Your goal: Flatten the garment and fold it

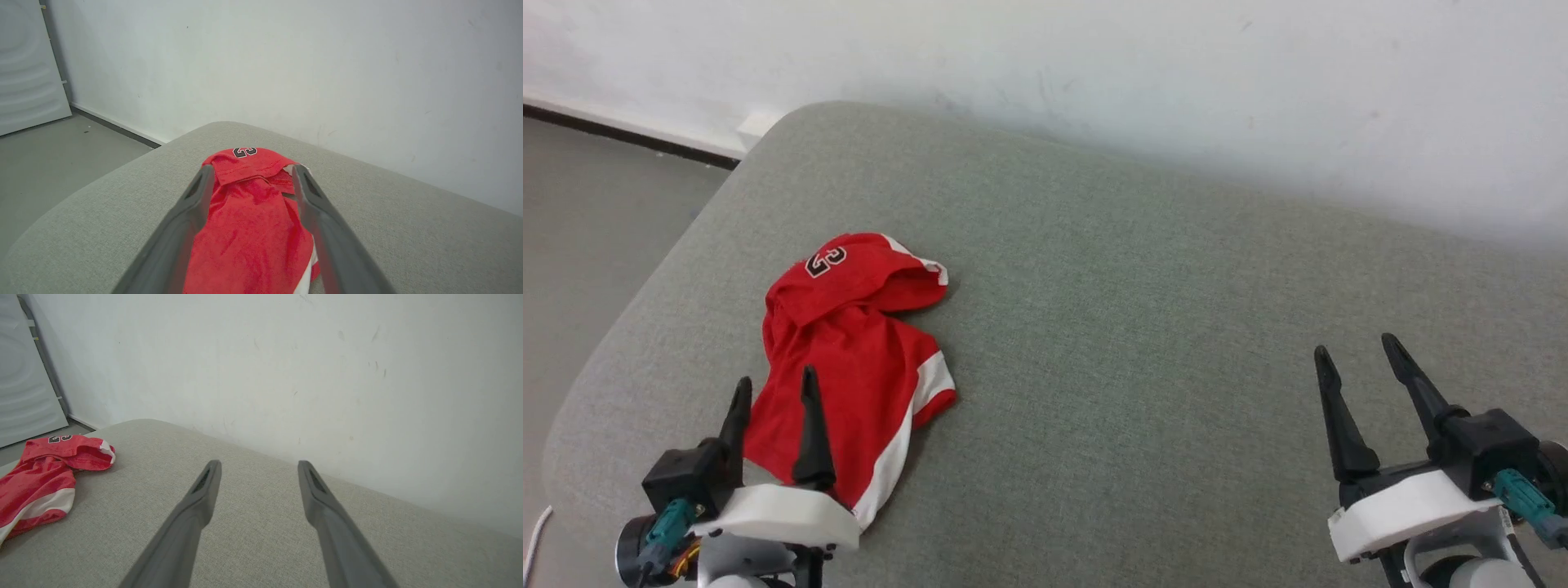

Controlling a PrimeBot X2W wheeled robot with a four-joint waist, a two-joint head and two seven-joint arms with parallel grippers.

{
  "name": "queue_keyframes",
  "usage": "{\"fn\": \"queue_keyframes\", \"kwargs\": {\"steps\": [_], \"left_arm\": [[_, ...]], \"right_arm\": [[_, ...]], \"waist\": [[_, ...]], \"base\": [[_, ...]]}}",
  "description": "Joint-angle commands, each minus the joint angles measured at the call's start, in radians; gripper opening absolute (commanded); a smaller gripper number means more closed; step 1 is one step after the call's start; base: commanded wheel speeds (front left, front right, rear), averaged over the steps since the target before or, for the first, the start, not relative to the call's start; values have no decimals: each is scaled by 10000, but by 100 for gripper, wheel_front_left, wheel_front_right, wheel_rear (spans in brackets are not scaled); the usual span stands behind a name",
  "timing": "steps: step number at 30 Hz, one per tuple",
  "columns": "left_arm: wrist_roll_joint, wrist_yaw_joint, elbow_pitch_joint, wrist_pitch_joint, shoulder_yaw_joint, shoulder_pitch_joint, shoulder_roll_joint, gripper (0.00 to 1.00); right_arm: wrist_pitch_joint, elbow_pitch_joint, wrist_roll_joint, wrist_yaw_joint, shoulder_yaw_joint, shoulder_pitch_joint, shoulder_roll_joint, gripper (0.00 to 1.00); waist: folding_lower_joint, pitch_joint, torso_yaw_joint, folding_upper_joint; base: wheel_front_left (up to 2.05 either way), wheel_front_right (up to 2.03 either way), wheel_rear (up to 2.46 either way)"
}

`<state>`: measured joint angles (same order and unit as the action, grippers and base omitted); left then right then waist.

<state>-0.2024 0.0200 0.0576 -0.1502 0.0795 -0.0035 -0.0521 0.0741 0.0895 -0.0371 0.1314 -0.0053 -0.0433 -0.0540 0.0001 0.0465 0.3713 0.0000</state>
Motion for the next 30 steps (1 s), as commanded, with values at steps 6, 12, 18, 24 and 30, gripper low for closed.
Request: {"fn": "queue_keyframes", "kwargs": {"steps": [6, 12, 18, 24, 30], "left_arm": [[-323, -87, 62, -190, 407, -606, 11, 100], [-372, -437, 249, -315, 907, -1524, -131, 100], [-546, -688, 1476, 621, 786, -2577, -781, 100], [-1110, -941, 3310, 2903, 642, -3545, -1527, 100], [-1605, -1150, 5002, 5037, 295, -4119, -1993, 100]], "right_arm": [[98, 138, -9, -5, 55, 143, 23, 100], [127, 151, -139, -5, 176, 384, 25, 100], [136, 142, -400, -6, 268, 563, 27, 100], [138, 154, -465, -6, 362, 858, 29, 100], [250, 48, -567, -6, 442, 1105, 31, 100]], "waist": [[-1, 399, 145, 0], [-1, 806, 15, 0], [-1, 1251, -237, 0], [-1, 1823, -509, 0], [-1, 2236, -629, 0]], "base": [[0, 0, 0], [0, 0, 0], [0, 0, 0], [0, 0, 0], [0, 0, 0]]}}
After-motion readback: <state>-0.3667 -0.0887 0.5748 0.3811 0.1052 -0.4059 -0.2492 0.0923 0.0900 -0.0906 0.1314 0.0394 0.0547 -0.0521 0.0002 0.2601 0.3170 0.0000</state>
